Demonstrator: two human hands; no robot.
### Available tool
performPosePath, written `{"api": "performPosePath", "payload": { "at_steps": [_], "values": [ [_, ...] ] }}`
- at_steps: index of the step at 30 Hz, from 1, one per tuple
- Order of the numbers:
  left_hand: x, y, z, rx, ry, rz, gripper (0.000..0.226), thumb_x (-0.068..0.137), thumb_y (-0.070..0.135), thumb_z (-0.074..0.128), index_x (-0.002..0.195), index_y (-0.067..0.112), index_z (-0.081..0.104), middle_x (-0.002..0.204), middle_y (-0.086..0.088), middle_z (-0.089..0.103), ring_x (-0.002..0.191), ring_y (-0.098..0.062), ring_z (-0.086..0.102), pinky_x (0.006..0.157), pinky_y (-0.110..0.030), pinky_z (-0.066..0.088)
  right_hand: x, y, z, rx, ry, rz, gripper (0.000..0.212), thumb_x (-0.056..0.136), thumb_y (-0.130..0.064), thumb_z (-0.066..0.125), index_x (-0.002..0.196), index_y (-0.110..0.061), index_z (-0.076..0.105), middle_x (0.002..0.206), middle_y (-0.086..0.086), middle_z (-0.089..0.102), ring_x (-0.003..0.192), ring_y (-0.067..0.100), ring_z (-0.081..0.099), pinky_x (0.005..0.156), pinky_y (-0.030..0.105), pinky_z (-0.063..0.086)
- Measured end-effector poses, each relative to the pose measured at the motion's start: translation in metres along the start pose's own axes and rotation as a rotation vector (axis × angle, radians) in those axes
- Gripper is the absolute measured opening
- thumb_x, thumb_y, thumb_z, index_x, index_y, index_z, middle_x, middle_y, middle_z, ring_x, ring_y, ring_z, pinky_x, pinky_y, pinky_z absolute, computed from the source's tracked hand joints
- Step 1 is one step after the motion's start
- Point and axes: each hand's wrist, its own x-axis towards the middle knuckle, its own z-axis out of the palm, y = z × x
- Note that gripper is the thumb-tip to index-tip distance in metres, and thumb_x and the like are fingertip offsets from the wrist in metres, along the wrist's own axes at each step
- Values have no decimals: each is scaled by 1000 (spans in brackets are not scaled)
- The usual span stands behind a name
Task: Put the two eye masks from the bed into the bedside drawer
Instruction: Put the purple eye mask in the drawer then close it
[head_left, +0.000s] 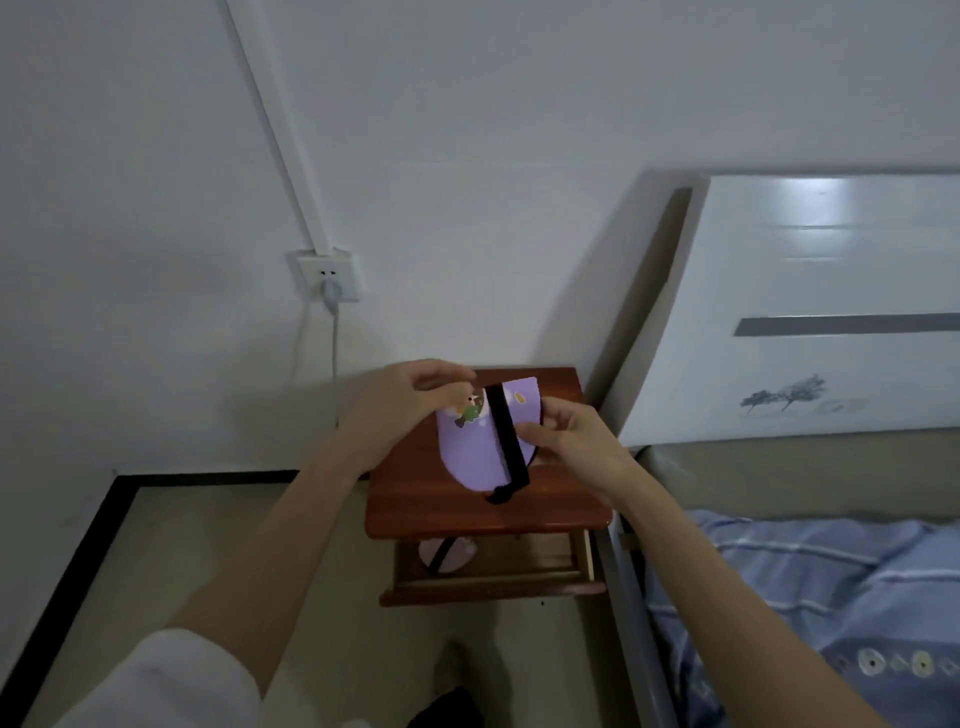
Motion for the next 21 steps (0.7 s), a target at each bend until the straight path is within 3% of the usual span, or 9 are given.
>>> {"api": "performPosePath", "payload": {
  "at_steps": [3,6,9,12,16,18,19,21],
  "values": [
    [33,-2,-2,16,-79,-26,12,82,19,64,80,29,71,83,8,71,77,-5,66,75,-24,51,24,3,-6,41,47,54,15,86,-8,57,94,-16,68,86,-4,73,75,7,70,63,18,56],
    [51,-13,10,69,-131,-45,16,81,31,64,97,36,63,84,15,68,75,10,63,70,-6,48,37,17,-14,47,102,113,11,85,-8,59,91,-13,67,87,1,71,77,13,67,65,21,54],
    [62,-36,28,96,-183,-89,16,80,30,65,96,34,65,84,17,66,72,14,61,65,-2,46,47,40,-20,24,127,174,8,84,-9,61,86,-12,67,85,2,69,78,16,64,68,24,51],
    [61,-67,47,13,-158,-207,9,82,29,64,88,26,71,78,9,69,62,7,60,60,-10,48,49,66,-22,56,151,269,12,85,-20,60,81,-11,66,87,10,67,82,25,62,73,33,50],
    [46,-114,73,-166,-22,-469,28,85,28,60,107,11,67,94,-4,67,78,-12,64,67,-24,52,43,114,-24,80,140,437,37,84,-39,60,99,-5,65,102,13,63,99,31,60,86,41,47],
    [37,-140,91,-197,32,-551,33,85,27,60,110,6,64,86,-5,61,73,-14,59,61,-22,51,37,144,-24,52,118,519,28,85,-33,60,90,-6,67,98,14,60,96,35,58,85,42,47],
    [32,-156,101,-202,55,-594,35,85,27,60,112,6,62,86,-7,59,76,-17,58,66,-26,53,35,160,-25,64,134,555,22,86,-26,61,84,-4,66,95,19,58,94,38,56,84,43,47],
    [20,-187,119,-219,97,-699,37,85,28,59,116,7,60,91,-9,58,84,-23,57,80,-37,54,32,192,-27,125,184,647,21,87,-14,59,92,6,64,105,28,58,101,45,55,88,46,48]
  ]
}}
